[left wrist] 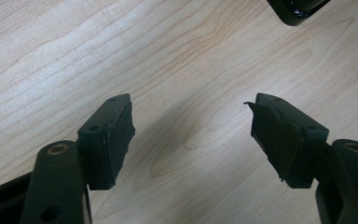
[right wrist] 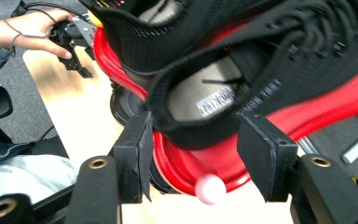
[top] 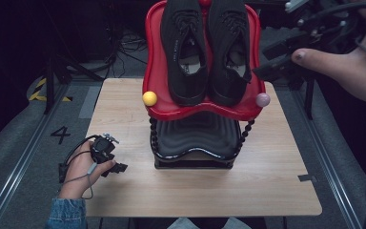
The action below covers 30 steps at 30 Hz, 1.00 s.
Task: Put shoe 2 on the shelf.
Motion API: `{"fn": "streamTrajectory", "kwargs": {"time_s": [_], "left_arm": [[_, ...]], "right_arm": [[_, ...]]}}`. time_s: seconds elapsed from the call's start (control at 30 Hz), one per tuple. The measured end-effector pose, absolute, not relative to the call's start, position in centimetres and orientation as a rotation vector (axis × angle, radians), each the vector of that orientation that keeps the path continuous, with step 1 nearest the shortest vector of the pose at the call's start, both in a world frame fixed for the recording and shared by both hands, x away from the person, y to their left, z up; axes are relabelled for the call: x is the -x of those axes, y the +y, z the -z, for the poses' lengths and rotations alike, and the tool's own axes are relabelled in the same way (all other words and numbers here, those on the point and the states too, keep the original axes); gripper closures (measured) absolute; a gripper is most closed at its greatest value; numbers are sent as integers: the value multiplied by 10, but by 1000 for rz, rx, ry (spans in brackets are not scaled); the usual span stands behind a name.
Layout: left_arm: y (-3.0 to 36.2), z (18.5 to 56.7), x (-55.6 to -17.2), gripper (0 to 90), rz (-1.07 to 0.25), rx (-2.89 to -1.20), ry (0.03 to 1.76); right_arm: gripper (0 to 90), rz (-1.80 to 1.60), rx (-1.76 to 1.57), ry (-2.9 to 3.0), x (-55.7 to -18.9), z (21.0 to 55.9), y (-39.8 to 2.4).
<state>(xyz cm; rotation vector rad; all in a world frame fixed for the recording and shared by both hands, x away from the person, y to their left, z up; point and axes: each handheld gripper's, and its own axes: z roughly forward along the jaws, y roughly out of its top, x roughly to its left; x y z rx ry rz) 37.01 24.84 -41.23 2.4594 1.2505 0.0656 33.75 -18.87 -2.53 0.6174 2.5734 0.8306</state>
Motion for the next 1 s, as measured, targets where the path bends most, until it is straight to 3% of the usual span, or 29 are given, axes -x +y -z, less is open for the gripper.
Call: {"fn": "streamTrajectory", "kwargs": {"time_s": [0.67,1.0], "left_arm": [[258,413,-360,302,-72,-2431,1306],[258,414,-361,299,-74,-2435,1293]], "right_arm": [[435,-810,-781,2522,-338,37,-261],[422,-780,-864,2540,-345,64,-282]]}}
